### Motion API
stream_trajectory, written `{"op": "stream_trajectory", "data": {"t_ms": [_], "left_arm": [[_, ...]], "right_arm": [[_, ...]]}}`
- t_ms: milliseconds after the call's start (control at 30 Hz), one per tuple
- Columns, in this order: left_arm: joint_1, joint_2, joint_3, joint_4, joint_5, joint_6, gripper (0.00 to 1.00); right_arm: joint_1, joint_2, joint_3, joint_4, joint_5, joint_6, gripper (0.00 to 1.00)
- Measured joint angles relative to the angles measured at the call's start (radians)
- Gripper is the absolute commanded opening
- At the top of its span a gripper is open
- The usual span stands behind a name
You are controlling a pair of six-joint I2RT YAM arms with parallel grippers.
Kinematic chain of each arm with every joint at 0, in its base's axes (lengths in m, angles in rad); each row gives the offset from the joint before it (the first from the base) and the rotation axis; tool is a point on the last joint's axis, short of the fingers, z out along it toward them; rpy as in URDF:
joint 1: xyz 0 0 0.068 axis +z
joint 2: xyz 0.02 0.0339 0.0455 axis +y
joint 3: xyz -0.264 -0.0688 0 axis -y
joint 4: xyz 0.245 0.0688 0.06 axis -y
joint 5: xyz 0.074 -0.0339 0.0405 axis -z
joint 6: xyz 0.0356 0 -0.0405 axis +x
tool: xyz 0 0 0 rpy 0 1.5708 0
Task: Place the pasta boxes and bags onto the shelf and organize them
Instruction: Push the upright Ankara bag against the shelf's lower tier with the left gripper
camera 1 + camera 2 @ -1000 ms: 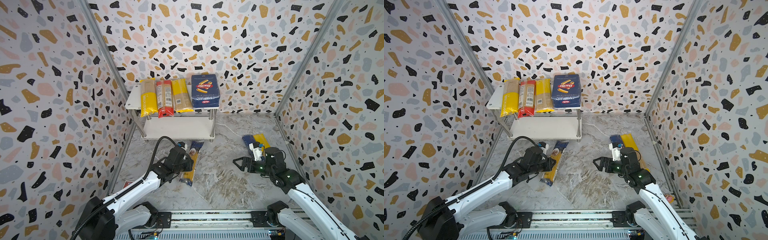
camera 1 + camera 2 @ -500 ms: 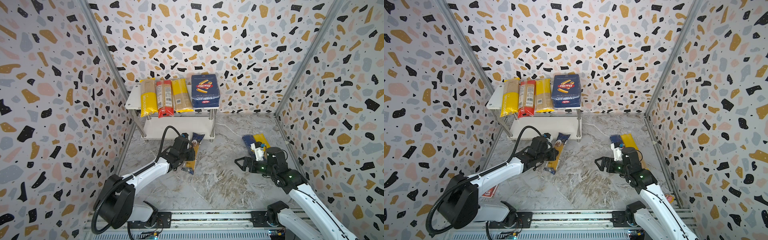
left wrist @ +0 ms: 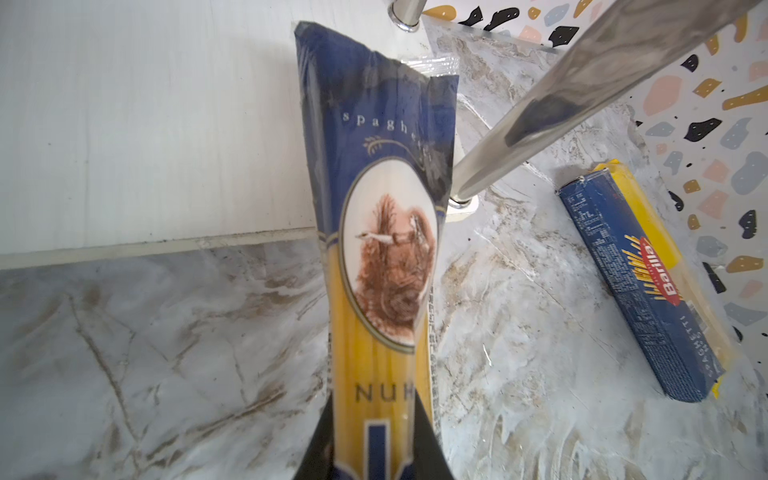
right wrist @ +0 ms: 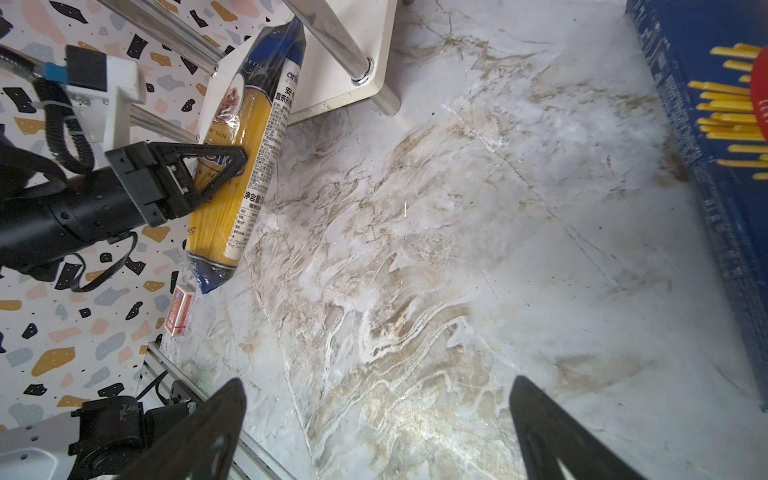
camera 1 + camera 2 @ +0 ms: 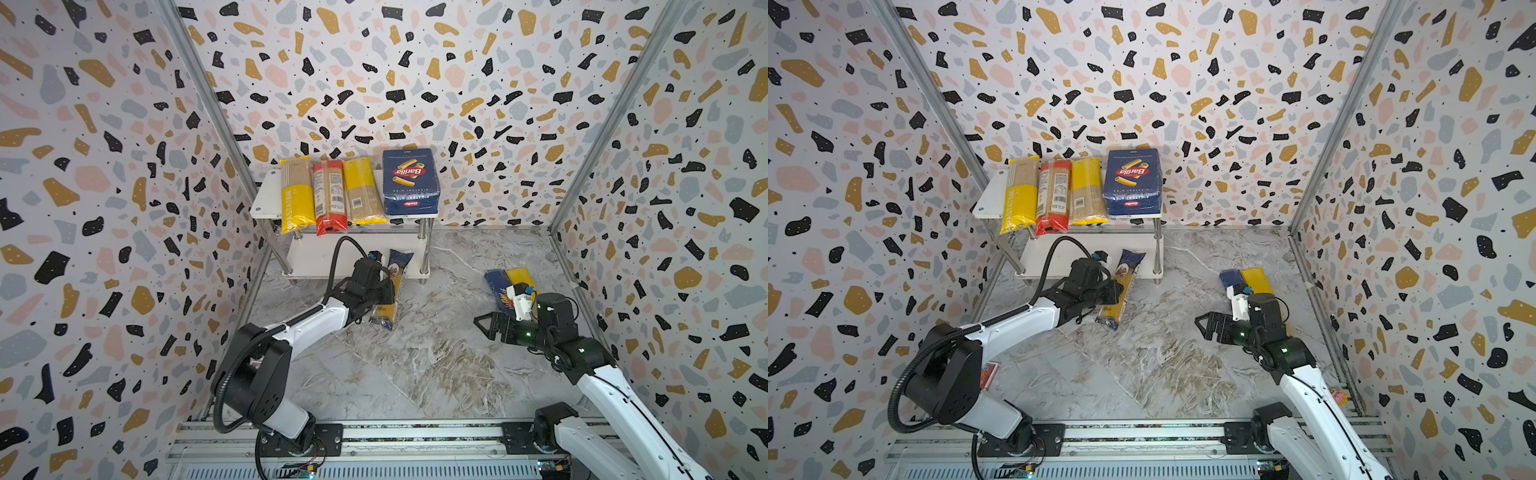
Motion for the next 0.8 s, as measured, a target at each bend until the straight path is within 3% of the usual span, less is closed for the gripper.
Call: {"op": "stream_trajectory", "data": {"t_ms": [800], "left_arm": [[0.022, 0.255, 0.205, 0.093, -0.030, 0.028, 0.00]], "right_arm": [[-0.111, 0.042, 0.000, -0.024, -0.044, -0.063, 0.99]]}}
